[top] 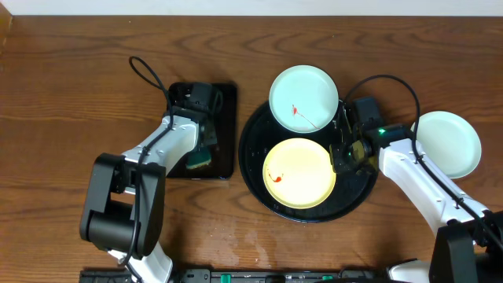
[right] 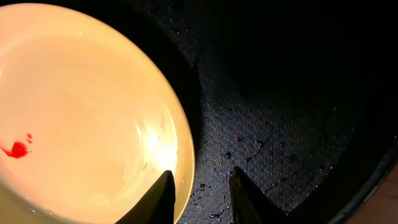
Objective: Clean dirty plates on tray and stack at the side
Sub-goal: 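Grasp the green sponge from the black tray with the left gripper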
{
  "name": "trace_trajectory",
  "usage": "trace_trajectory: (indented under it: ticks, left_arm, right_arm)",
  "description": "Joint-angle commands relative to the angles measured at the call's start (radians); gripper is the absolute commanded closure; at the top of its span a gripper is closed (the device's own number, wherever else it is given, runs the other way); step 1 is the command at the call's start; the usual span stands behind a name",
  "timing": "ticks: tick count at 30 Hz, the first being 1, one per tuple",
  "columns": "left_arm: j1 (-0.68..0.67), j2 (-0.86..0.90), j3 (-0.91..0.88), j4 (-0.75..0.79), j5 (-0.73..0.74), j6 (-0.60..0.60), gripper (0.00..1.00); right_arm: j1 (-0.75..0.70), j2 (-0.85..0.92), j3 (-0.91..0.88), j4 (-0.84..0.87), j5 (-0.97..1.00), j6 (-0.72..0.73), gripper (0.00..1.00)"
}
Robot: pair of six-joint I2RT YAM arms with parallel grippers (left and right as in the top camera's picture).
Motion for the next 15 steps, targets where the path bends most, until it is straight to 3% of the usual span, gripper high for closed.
trace_trajectory:
  ticks: [1,2,6,10,15]
  left_arm:
    - [-0.006,-0.047,0.015,-0.005,0.059,0.01,0.83]
    - [-0.006,-0.064,0.015,-0.009,0.074,0.01,0.7]
    - [-0.006,-0.134,0.015,-0.06,0.122,0.009,0.37]
    - [-0.006,-0.182,0.015,-0.134,0.122,0.009,0.25]
    - [-0.006,-0.182,0.001,-0.212,0.124,-0.068,0.25]
  right_arm:
    - [0.002,-0.011,0.01,-0.008,-0.008,0.012,0.73]
    - [0.002,-0.011,0.01,-0.008,-0.008,0.011,0.74]
    - [0.003,-0.011,0.01,-0.008,-0.008,0.012,0.74]
    - [0.002,-0.011,0.01,-0.008,-0.008,0.011,0.74]
    - [0.003,-0.011,0.01,-0.008,-0.008,0.011,0.74]
